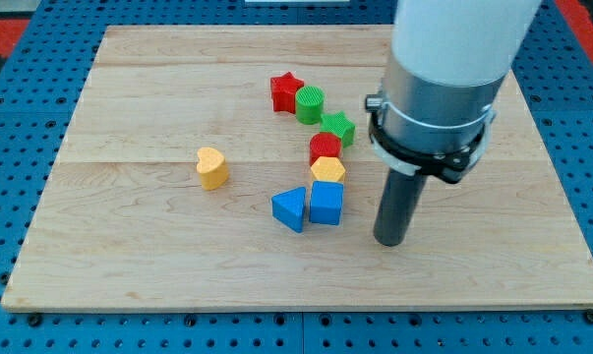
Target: Push the triangle closer to the heart
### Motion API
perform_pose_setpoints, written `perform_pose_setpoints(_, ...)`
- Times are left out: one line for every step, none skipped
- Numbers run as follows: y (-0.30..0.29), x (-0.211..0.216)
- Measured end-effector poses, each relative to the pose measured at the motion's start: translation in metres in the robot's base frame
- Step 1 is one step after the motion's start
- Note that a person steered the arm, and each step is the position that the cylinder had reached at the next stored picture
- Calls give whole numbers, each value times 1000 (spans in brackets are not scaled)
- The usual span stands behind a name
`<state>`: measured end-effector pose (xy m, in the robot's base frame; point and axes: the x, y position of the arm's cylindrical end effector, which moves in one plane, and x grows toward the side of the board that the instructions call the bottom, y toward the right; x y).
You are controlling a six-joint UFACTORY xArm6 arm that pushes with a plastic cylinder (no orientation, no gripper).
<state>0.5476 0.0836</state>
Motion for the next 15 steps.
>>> perform_pose_setpoints(-25, -16)
perform_pose_setpoints(-62, -30)
perform_pose_setpoints(-97, -40)
perform_pose_setpoints(-102, -32)
perform_pose_setpoints(-102, -1)
perform_pose_setpoints(-105, 9)
perform_pose_setpoints(-106, 2)
perform_pose_setpoints(-106, -14)
perform_pose_setpoints(-122, -27)
perform_pose_setpoints(-149, -40)
perform_pose_setpoints(-150, 0)
perform_pose_setpoints(-169, 7)
perform_pose_setpoints(-174, -3)
perform_pose_setpoints(-174, -16)
perform_pose_setpoints(-174, -30)
